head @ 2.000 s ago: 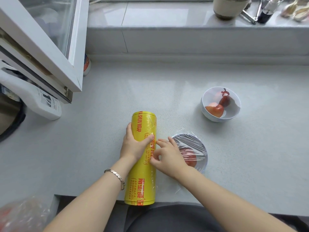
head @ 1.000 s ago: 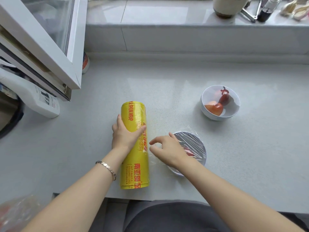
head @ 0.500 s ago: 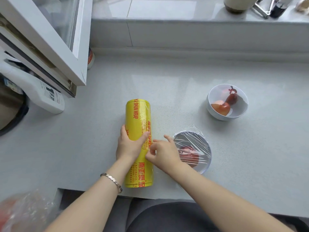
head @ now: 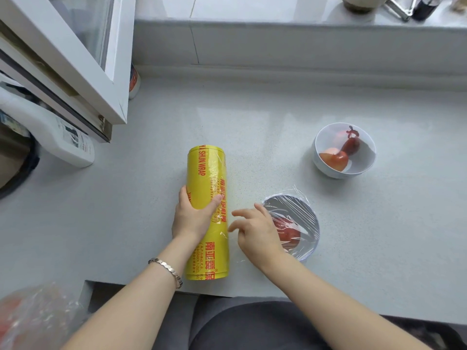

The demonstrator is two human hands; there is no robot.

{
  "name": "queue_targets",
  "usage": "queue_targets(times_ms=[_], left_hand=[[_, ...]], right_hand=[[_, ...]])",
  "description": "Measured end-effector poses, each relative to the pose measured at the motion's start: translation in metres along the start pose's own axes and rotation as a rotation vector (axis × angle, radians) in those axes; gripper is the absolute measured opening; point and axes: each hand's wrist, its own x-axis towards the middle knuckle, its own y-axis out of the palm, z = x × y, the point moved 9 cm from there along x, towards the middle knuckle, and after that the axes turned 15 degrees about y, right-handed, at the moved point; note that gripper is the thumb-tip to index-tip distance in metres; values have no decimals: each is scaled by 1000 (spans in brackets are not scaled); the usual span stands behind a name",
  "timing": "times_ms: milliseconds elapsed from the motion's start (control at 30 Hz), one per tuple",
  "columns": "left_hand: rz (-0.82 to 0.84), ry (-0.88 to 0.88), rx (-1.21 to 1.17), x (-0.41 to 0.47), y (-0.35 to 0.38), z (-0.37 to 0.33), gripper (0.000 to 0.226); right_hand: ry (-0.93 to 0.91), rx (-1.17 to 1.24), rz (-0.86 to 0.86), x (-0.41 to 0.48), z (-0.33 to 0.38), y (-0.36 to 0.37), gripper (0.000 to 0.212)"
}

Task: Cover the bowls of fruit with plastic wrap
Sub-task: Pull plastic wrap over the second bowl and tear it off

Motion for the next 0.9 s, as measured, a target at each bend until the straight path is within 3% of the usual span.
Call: queue_targets(times_ms=[100, 200, 333, 433, 600, 733, 900], left_hand=[[5, 2, -11, 0, -1, 1, 81], [9, 7, -11, 0, -1, 1, 78], [14, 11, 6, 1, -1, 1, 79], [13, 7, -1, 1, -1, 2, 80], [-4, 17, 17, 1, -1, -2, 82], [-2, 22, 12, 0, -2, -2, 81], [6, 17, -18, 0, -1, 1, 80]], right_hand=[[-74, 51, 121, -9, 1, 8, 39], [-8, 114, 256, -12, 1, 5, 49], [-30, -138, 320, -9, 10, 17, 42], [-26, -179, 387, -5, 11, 27, 34], [4, -82, 347, -4, 10, 25, 23], [-66, -77, 195, -4, 9, 22, 15], [13, 21, 278, -7, -8, 21, 8]])
